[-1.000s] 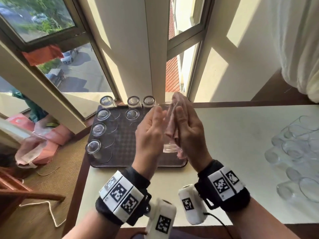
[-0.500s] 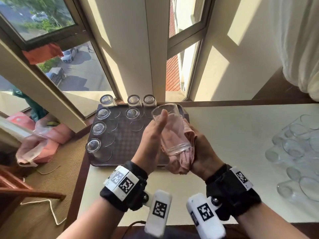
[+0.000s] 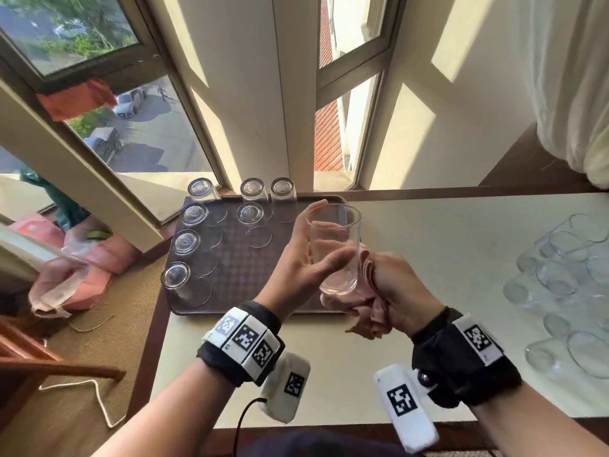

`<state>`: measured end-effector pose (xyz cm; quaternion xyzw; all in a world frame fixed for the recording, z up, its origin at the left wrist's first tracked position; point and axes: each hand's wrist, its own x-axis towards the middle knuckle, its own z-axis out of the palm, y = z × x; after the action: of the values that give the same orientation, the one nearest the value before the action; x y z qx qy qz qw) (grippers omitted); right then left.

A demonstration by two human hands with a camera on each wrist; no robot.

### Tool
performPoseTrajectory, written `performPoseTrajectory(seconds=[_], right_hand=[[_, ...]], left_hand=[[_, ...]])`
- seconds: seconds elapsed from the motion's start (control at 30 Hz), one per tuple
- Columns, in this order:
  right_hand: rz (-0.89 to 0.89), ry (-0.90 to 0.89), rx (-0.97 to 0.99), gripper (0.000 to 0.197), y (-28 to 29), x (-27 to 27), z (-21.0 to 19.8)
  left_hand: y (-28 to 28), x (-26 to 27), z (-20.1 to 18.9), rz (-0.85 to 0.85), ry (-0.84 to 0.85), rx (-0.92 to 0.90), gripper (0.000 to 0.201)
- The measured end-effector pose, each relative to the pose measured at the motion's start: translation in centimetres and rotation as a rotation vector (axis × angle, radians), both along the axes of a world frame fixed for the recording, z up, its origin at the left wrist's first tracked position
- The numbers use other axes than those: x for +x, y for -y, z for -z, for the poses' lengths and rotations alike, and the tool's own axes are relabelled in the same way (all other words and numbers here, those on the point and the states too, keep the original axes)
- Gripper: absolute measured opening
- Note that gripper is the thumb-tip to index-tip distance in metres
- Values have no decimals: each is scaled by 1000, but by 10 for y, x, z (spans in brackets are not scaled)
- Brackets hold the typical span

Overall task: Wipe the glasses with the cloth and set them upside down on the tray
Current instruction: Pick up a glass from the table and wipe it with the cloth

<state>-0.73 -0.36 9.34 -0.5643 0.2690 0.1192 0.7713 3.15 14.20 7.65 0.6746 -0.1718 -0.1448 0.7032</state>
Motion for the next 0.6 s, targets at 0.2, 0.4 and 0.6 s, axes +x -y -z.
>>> performPoseTrajectory(seconds=[0.2,0.4,0.6], right_hand=[[-2,195,-86,39,32,-13,-7],[-457,895,-856,47,30,-14,-4],[-830,679,-481,55,34,-3,-22]], left_hand=[[-27,7,-3,70,10,173,84],[-34,5,-10,219,-31,245,74],[-33,-1,-9,379,-94,191,73]])
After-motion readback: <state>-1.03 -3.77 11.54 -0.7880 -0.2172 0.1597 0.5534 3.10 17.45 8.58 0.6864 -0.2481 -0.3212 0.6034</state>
